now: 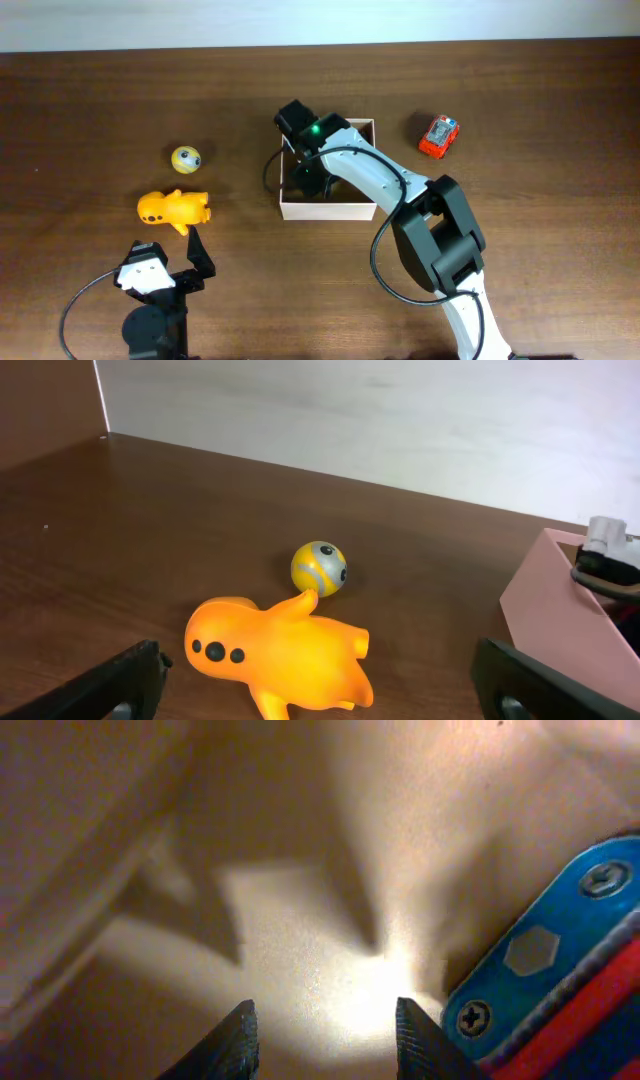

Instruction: Pack container

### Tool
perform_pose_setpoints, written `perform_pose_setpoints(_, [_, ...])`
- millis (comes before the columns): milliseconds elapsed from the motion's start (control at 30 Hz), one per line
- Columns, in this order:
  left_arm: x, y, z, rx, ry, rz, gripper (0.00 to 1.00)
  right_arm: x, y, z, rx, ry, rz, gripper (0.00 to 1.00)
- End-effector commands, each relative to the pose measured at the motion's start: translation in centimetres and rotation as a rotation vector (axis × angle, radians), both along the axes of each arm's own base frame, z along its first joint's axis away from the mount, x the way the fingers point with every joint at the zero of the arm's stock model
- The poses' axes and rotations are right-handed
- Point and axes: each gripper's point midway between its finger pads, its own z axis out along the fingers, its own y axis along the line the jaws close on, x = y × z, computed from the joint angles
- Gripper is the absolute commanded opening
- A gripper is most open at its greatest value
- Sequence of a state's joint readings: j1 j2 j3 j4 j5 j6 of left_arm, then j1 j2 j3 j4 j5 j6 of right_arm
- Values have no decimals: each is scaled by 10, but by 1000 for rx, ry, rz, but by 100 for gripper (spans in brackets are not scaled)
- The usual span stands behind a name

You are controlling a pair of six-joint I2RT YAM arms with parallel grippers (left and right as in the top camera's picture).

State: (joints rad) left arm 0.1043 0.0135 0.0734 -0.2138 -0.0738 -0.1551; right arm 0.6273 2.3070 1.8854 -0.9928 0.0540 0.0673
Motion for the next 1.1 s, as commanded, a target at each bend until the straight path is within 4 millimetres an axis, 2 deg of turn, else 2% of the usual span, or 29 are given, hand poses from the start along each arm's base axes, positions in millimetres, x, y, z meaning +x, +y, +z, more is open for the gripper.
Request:
perform_pose_setpoints(0, [1, -2, -2, -3, -3, -14, 99, 10, -4, 3, 2, -14, -11, 39])
perform_pose_setpoints(233, [1, -2, -2, -3, -3, -14, 99, 24, -13, 11, 17, -35, -46, 39])
perform_pose_setpoints(367, [1, -2, -2, -3, -3, -14, 99, 44, -9, 34, 62, -93, -65, 39])
perform_pose_setpoints(433, [1, -2, -2, -3, -3, -14, 99, 54, -4, 51, 86, -130, -67, 39])
perform_pose_setpoints(600, [1, -2, -2, -3, -3, -14, 99, 77, 9, 115, 162, -244, -68, 41])
perform_pose_setpoints(667, [1, -2, -2, -3, -3, -14, 99, 84, 9, 141, 189, -286, -76, 48])
perform_pose_setpoints(700, [1, -2, -2, -3, -3, -14, 99, 87, 7, 156, 203, -305, -89, 57])
perform_pose_setpoints(800, [1, -2, -2, -3, -3, -14, 99, 96, -10, 191, 243, -346, -174, 86])
perform_pose_setpoints(833, [1, -2, -2, -3, -3, -14, 99, 98, -19, 200, 252, -355, -204, 91])
perform_pose_setpoints(867, [1, -2, -2, -3, -3, -14, 99, 99, -27, 207, 260, -358, -227, 94])
perform_pose_setpoints(933, [1, -2, -2, -3, -3, -14, 99, 101, -46, 221, 270, -360, -269, 92])
perform_pose_setpoints(1000, [1, -2, -2, -3, -3, -14, 99, 102, -64, 228, 261, -361, -300, 90])
perform_pose_setpoints(1067, [1, -2, -2, -3, -3, -14, 99, 107, -82, 230, 253, -361, -333, 93])
